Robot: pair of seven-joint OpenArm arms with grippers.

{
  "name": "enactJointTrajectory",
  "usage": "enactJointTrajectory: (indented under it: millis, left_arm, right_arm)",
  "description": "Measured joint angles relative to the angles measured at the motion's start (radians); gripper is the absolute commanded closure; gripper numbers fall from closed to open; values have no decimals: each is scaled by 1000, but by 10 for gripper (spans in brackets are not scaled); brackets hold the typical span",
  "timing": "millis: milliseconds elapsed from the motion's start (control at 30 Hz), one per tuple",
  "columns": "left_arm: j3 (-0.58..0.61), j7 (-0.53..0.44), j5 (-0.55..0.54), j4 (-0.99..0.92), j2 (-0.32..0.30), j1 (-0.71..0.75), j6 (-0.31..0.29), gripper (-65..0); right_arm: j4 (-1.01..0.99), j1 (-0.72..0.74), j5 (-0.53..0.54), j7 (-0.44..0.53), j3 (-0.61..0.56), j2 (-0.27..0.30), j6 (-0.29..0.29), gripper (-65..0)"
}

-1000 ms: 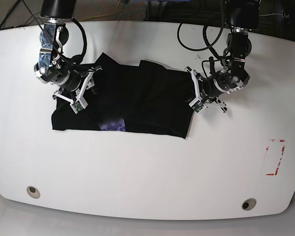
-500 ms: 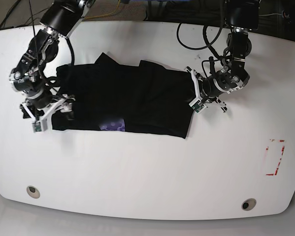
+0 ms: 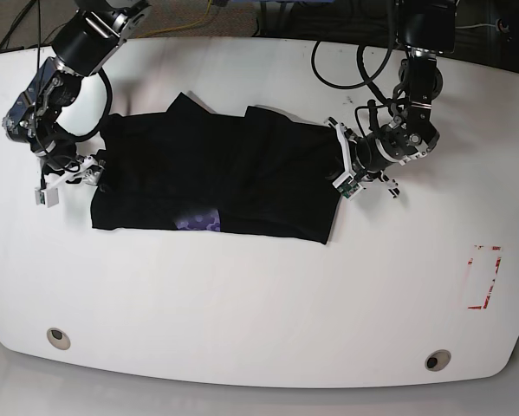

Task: Layout the t-shirt on the table in an organized manner, then fold the t-shirt properly
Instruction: 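Grasp the opposite shirt end with the right gripper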

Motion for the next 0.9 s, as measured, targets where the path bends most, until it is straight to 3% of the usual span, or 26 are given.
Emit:
enactJointTrajectory:
  millis: [200,533,767,867,900]
  left_arm:
    - [0,0,0,0,0,0,2,-26]
    - [0,0,0,0,0,0,2,-26]
    - [0,0,0,-1,0,0,2,-26]
    - [0,-2,0,-1,0,0,2,-26]
    - [0,-2,0,-1,0,0,2,-26]
  right_arm:
    - [-141,-24,182,29,-2,43,4,-586]
    - [-140,-32,207,57,-88,10,13,-584]
    - [-139,-31,221,64,-89,-23,13,-579]
    - [-139,-30,220,61,-89,-23,13,-514]
    - [-139,-30,220,61,-89,-23,13,-462]
